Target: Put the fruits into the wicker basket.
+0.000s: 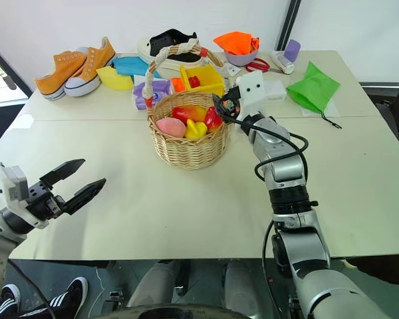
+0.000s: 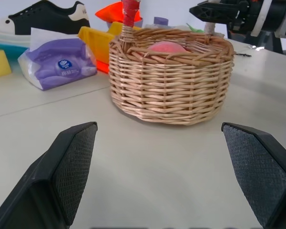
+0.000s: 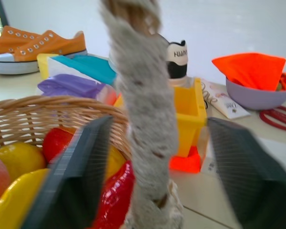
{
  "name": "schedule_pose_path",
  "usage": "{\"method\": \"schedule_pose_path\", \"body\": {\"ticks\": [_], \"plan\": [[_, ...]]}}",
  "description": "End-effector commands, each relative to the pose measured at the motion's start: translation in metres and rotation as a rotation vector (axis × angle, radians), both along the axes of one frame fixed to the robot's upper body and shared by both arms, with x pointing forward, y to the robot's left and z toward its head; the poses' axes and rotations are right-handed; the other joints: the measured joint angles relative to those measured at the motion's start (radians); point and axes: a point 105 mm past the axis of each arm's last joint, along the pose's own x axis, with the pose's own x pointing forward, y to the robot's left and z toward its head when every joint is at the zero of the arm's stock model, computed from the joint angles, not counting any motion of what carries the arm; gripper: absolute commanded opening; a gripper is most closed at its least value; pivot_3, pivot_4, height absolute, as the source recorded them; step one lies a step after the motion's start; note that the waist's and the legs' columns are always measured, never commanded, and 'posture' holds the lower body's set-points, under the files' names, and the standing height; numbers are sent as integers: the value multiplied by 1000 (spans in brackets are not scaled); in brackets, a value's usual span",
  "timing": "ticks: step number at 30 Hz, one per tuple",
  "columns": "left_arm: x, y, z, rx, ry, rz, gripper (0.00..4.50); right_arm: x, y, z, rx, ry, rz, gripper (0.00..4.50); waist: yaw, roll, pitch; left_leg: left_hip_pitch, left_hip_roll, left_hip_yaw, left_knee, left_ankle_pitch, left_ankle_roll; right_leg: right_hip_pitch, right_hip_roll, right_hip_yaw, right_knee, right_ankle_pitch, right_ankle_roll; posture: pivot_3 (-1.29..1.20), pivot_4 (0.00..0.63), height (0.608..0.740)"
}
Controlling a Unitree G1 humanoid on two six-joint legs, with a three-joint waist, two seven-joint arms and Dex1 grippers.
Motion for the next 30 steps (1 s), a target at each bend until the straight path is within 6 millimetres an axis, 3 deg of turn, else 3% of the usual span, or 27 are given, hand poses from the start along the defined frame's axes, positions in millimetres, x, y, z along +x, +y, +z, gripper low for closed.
{"method": "schedule_pose_path", "body": {"ticks": [1, 3, 9, 14, 18, 20, 24, 29, 30], "plan": [[-1, -3, 10, 7, -50, -5, 4500, -3, -4, 23, 32, -87, -21, 1164, 0, 0, 0, 0, 0, 0, -1, 0, 0, 0, 0, 0, 0, 0, 0, 0, 150, 740], [0, -5, 9, 4, -48, -14, 4500, -4, -11, 25, 35, -96, -44, 109, 0, 0, 0, 0, 0, 0, -2, 1, -1, -1, 0, 0, 0, 0, 0, 0, 150, 740], [7, -10, 9, -12, -50, -35, 4500, -15, -45, 29, 12, -117, -79, 46, 10, 0, 0, 0, 0, 0, -4, 2, -1, -2, 0, 0, 0, 0, 1, 0, 150, 740], [12, -23, 7, 0, -52, -123, 4500, -32, -129, 28, -60, -112, -263, 46, 12, 0, 0, 0, -1, 0, -5, 2, 0, -1, -1, 0, -1, 0, 1, 0, 150, 740], [25, -42, 3, -1, -61, -192, 4500, -56, -222, 25, -120, -86, -523, 46, 22, 1, 0, 0, -1, 1, -5, 3, 0, 4, -1, 0, -2, 0, 0, 0, 150, 740], [30, -51, 2, -13, -64, -225, 4500, -67, -248, 22, -104, -83, -593, 46, 26, 1, 0, 1, -1, 1, -4, 3, 0, 5, -1, 0, -2, 0, 0, 0, 150, 740], [35, -63, 0, -8, -59, -293, 4500, -78, -269, 20, -134, -91, -652, 46, 19, 2, -1, 1, 0, 2, -4, 3, 1, 6, -1, 0, -2, 0, 0, 0, 150, 740], [43, -63, 3, 4, -65, -311, 4500, -79, -271, 16, -117, -102, -670, 46, 6, 3, -1, 3, 1, 2, -4, 3, 1, 7, 0, 1, -1, 0, 0, 0, 150, 740], [44, -64, 3, 4, -65, -313, 4500, -80, -272, 14, -125, -101, -679, 484, 5, 3, -1, 3, 0, 2, -4, 3, 1, 7, 0, 1, -1, 0, 0, 0, 150, 740]]}}
